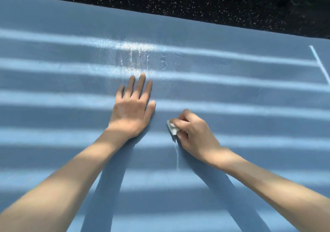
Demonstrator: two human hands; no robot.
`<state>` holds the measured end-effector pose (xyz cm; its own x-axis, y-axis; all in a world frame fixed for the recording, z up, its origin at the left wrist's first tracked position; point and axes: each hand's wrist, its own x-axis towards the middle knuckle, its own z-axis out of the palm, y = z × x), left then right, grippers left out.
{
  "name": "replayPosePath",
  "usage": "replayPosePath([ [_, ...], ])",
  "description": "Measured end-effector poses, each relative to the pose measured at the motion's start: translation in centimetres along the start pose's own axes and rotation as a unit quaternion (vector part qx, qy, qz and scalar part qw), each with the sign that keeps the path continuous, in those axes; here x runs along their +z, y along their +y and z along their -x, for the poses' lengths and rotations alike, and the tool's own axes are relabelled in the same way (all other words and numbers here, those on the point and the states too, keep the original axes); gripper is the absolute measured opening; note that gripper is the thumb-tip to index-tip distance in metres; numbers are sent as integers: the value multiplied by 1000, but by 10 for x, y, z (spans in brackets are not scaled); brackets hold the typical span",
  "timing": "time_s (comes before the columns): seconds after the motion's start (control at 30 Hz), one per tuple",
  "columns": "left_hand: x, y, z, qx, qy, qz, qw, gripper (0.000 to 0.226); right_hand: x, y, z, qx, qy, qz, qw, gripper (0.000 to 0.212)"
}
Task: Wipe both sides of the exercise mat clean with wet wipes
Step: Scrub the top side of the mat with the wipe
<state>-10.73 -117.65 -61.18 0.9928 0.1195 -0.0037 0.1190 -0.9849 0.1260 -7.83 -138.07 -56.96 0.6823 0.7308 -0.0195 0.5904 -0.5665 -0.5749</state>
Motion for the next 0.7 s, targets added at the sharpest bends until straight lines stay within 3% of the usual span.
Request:
replayPosePath([
  [0.07,2,4,23,18,3,-12,1000,62,-3,-1,-2,2,-5,7,1000,19],
  [0.13,1,7,27,25,27,-18,999,61,-3,4,-16,25,44,19,999,32],
  [0.2,2,8,34,15,27,-24,999,59,6,-2,-7,32,59,15,998,33],
  [0.37,5,32,80,-15,1,-8,1000,61,13,-33,72,-28,-60,-26,997,22],
  [0.53,3,40,99,-17,27,2,1000,61,17,-19,44,-4,57,-16,998,11],
  [0.7,5,60,140,-14,50,4,999,55,21,-39,98,-58,-81,-47,994,13],
])
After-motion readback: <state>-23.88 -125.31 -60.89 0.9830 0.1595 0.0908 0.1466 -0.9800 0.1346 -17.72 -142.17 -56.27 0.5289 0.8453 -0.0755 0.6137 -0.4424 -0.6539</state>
